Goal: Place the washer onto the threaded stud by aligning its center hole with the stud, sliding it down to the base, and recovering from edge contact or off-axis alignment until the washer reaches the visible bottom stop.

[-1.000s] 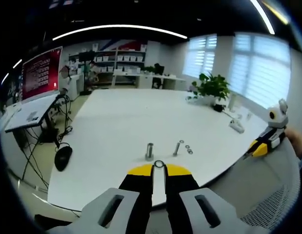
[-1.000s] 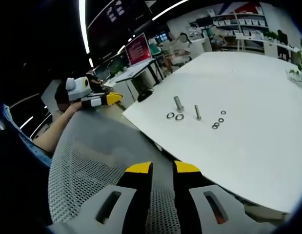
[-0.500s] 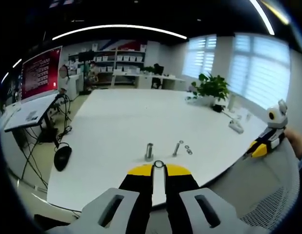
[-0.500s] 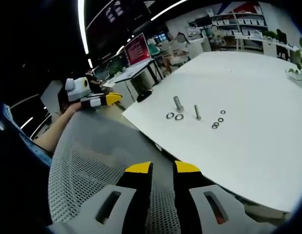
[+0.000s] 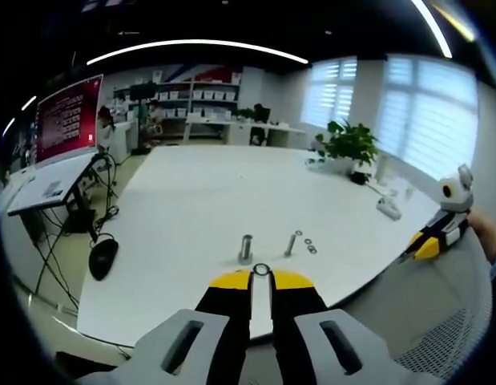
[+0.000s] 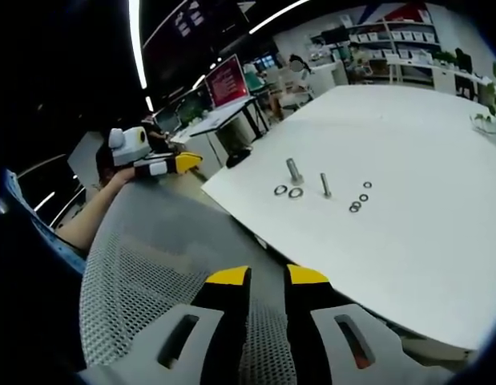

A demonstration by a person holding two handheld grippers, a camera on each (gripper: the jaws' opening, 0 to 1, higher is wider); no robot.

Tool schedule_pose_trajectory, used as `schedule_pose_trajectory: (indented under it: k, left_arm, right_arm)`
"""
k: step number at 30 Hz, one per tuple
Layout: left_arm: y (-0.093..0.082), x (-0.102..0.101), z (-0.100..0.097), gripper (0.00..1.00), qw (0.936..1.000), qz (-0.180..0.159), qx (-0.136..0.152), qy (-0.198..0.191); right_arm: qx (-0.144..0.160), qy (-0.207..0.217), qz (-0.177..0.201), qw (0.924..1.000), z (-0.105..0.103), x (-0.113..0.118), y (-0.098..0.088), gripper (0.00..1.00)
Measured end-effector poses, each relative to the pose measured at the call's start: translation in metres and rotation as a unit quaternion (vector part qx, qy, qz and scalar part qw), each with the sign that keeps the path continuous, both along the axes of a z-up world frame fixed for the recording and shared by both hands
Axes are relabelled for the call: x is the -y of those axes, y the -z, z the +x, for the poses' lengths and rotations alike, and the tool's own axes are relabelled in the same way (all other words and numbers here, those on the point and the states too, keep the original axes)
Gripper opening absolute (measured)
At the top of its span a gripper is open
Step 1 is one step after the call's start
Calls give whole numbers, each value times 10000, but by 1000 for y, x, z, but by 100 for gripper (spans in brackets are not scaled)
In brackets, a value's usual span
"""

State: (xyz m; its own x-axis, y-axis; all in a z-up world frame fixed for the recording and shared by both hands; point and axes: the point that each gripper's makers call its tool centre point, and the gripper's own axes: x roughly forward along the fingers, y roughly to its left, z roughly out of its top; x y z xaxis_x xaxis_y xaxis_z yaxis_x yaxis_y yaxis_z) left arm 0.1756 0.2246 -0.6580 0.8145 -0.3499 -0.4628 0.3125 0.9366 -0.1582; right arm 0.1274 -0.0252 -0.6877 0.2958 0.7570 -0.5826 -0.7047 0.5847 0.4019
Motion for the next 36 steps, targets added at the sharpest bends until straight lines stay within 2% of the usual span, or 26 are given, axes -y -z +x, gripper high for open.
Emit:
schedule_pose_trajectory:
  k: [19, 23, 26, 28, 34, 36]
  left_arm:
    - [2, -1, 0, 5, 10000, 5, -60, -57]
    - [1, -2, 1, 5, 9999, -8, -48, -101]
    - [1, -2, 1, 5, 9999, -17, -54, -85]
    - [3, -1, 0, 5, 10000, -8, -93, -33]
    - [4, 4, -2, 5, 9997, -3, -133, 181]
    - [9, 8, -4, 5, 9990, 99, -259, 360]
  right_arm:
    - [-27, -60, -12, 10000, -1, -1, 1, 19]
    - [-160, -106, -71, 9998, -4, -1, 4, 19]
    - [-64, -68, -40, 9999, -1, -1, 2, 19]
    - [72, -14, 5, 10000, 2, 0, -1, 19]
    - [-10, 180, -84, 9998, 5, 3, 2, 19]
    - [-40, 233, -84, 9997, 5, 4, 3, 19]
